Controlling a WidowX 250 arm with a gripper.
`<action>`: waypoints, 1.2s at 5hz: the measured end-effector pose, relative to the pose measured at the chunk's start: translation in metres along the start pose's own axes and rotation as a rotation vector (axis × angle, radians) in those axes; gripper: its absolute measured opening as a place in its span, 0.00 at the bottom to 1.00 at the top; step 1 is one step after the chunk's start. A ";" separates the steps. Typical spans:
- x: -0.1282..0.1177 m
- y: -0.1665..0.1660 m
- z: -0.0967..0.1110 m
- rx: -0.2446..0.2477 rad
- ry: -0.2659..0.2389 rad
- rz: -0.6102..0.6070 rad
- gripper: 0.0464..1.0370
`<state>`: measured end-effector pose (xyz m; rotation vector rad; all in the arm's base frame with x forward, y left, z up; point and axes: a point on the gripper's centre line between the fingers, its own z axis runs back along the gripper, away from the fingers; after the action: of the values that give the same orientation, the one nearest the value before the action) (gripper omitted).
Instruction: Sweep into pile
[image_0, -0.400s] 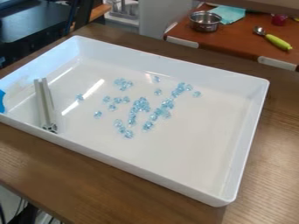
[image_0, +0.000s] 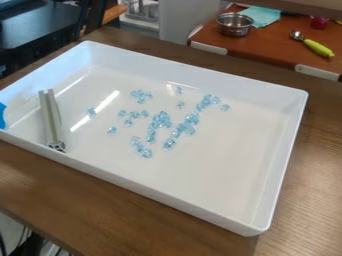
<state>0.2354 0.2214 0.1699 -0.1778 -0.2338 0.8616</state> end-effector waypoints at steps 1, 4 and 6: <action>-0.010 -0.011 -0.029 0.002 0.006 0.007 0.96; -0.040 -0.040 -0.072 0.083 -0.020 -0.042 0.96; -0.060 -0.047 -0.093 0.132 -0.018 -0.077 0.91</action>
<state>0.2578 0.1401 0.0841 -0.0379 -0.1986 0.7990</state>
